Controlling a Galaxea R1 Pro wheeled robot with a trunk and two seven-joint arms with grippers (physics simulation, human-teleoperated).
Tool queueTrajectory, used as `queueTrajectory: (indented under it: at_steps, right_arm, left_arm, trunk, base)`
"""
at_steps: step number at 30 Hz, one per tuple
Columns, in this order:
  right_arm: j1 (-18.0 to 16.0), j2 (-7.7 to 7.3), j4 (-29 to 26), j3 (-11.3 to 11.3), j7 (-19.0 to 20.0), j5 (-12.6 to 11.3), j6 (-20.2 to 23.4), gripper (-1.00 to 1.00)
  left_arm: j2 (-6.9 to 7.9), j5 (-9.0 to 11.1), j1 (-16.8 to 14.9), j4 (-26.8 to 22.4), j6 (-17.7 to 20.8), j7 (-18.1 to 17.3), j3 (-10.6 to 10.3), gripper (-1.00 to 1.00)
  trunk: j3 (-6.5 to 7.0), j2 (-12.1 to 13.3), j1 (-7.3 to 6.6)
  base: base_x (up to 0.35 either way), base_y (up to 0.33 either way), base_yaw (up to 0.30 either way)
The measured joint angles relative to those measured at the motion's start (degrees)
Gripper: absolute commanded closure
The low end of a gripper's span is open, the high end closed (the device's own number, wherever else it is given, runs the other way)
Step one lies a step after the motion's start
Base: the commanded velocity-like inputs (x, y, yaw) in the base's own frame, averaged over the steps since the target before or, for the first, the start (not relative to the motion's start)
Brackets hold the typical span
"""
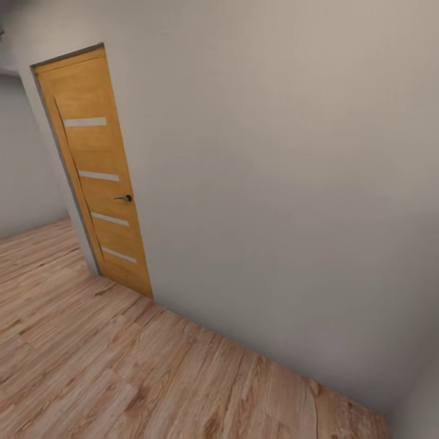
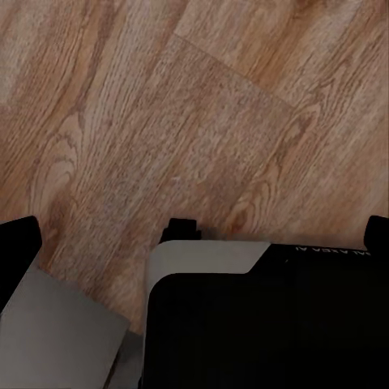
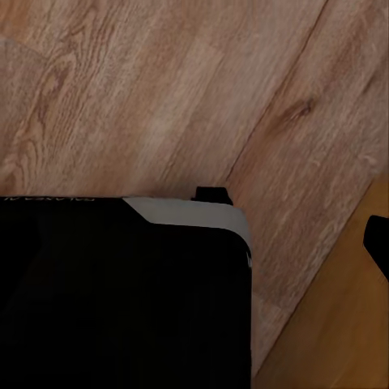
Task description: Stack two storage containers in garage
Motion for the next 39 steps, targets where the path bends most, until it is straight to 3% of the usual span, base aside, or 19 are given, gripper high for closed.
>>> queueTrajectory:
  at_steps: [13, 39]
  right_arm:
    - [0.01, 0.00, 0.00, 0.09, 0.00, -0.04, 0.01, -1.00]
    - [-0.01, 0.00, 0.00, 0.09, 0.00, 0.29, 0.02, -1.00]
  left_arm:
    - [0.18, 0.05, 0.00, 0.00, -0.07, 0.08, 0.00, -1.00]
    - [0.17, 0.32, 0.01, 0.00, -0.06, 0.09, 0.03, -1.00]
  trunk:
    - [0.00, 0.01, 0.03]
    - [0.00, 0.01, 0.03]
  base:
    - [0.214, 0.000, 0.012]
    - [0.000, 0.000, 0.263]
